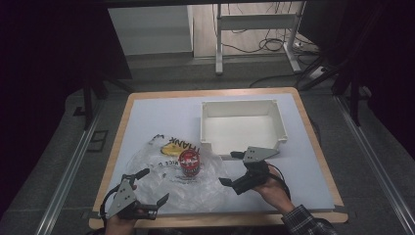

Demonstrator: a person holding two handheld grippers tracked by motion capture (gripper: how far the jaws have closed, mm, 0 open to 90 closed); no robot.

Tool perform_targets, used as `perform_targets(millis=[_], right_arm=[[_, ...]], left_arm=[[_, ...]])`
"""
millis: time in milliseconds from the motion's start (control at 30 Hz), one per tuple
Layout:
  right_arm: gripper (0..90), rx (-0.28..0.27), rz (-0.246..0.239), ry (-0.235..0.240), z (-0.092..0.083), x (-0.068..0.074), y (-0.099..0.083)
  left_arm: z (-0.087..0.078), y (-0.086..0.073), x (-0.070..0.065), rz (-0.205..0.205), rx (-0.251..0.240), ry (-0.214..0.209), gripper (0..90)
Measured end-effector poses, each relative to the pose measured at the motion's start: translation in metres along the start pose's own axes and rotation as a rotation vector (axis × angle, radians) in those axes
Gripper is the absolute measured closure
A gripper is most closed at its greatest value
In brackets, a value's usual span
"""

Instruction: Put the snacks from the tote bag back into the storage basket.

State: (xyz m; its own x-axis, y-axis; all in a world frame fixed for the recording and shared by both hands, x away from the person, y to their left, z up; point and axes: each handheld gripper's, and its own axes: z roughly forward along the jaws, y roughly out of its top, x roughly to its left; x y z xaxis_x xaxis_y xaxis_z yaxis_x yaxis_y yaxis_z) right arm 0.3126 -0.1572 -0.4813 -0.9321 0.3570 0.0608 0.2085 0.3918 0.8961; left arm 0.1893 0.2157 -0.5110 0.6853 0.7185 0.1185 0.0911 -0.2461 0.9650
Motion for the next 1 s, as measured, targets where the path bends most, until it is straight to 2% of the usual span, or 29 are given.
perform_targets(millis=[367, 900, 1000], right_arm=[[0.4, 0.024, 0.004, -0.014, 0.01, 0.0, 0.004], [0.4, 0.091, 0.005, -0.008, 0.026, 0.001, 0.01], [0.4, 0.117, 0.012, -0.011, 0.031, 0.0, 0.011]], left_arm=[[0.0, 0.0, 0.0, 0.0, 0.001, 0.0, 2.8], [0.0, 0.0, 0.0, 0.006, 0.008, 0.002, 2.8], [0.0, 0.0, 0.0, 0.008, 0.008, 0.003, 2.8]])
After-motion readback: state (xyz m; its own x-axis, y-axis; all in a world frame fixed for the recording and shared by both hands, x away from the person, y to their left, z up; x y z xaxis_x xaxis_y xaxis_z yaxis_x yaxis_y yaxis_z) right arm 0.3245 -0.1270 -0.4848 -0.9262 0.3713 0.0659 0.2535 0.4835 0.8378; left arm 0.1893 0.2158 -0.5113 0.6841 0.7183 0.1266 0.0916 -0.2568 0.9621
